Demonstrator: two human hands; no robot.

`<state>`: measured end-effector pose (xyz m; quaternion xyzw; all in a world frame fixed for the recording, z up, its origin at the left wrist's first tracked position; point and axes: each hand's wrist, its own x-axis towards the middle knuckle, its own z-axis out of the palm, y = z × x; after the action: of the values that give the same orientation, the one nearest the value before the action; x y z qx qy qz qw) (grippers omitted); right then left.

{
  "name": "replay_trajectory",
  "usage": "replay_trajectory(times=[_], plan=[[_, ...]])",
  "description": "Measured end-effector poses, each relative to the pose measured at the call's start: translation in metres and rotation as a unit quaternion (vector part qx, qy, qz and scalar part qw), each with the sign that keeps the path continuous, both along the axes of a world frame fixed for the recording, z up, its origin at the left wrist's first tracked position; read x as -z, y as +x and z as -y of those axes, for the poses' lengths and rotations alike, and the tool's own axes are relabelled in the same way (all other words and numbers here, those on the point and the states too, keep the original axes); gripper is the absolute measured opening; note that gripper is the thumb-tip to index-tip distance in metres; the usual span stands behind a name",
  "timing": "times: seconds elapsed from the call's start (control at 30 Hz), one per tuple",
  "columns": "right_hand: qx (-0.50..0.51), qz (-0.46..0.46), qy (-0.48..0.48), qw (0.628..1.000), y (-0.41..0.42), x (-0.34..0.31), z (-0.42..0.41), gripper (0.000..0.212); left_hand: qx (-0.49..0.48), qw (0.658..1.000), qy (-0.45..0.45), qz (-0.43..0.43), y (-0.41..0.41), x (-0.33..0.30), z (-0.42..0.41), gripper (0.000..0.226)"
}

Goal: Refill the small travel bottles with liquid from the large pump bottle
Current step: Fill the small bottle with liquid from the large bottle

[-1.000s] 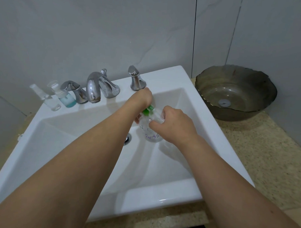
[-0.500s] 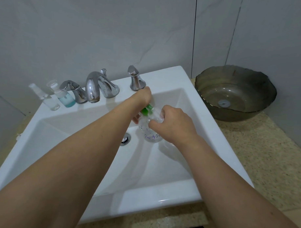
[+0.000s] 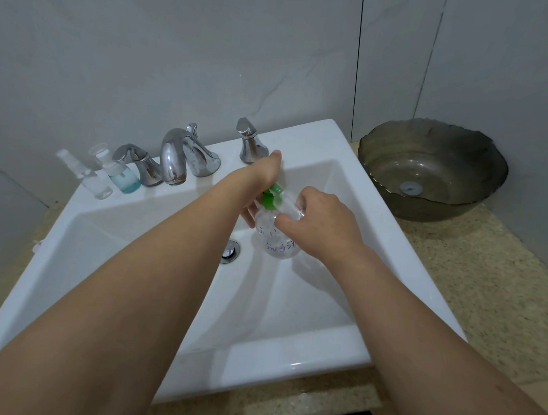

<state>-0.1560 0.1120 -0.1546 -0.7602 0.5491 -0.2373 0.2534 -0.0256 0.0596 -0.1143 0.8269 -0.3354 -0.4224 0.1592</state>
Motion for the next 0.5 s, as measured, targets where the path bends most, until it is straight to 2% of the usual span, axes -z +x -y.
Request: replay_trajectory(times=[0.13, 0.27, 0.5], plan=[[-0.009, -0.009, 0.041, 0.999, 0.0008, 0.0033, -0.0005, 0.034, -0.044, 0.997, -0.061, -0.008, -0.0042, 0.0110, 0.0014, 0.063], [-0.010, -0.016, 0.033, 0.999, 0.0003, 0.0021, -0.0010, 0.034, -0.072, 0.995, -0.072, -0.010, -0.0064, 0.0105, -0.0012, 0.058], [-0.006, -0.016, 0.024, 1.000, 0.0005, 0.0014, -0.0009, 0.033, -0.043, 0.997, -0.066, 0.006, -0.0060, 0.0085, -0.0027, 0.050]])
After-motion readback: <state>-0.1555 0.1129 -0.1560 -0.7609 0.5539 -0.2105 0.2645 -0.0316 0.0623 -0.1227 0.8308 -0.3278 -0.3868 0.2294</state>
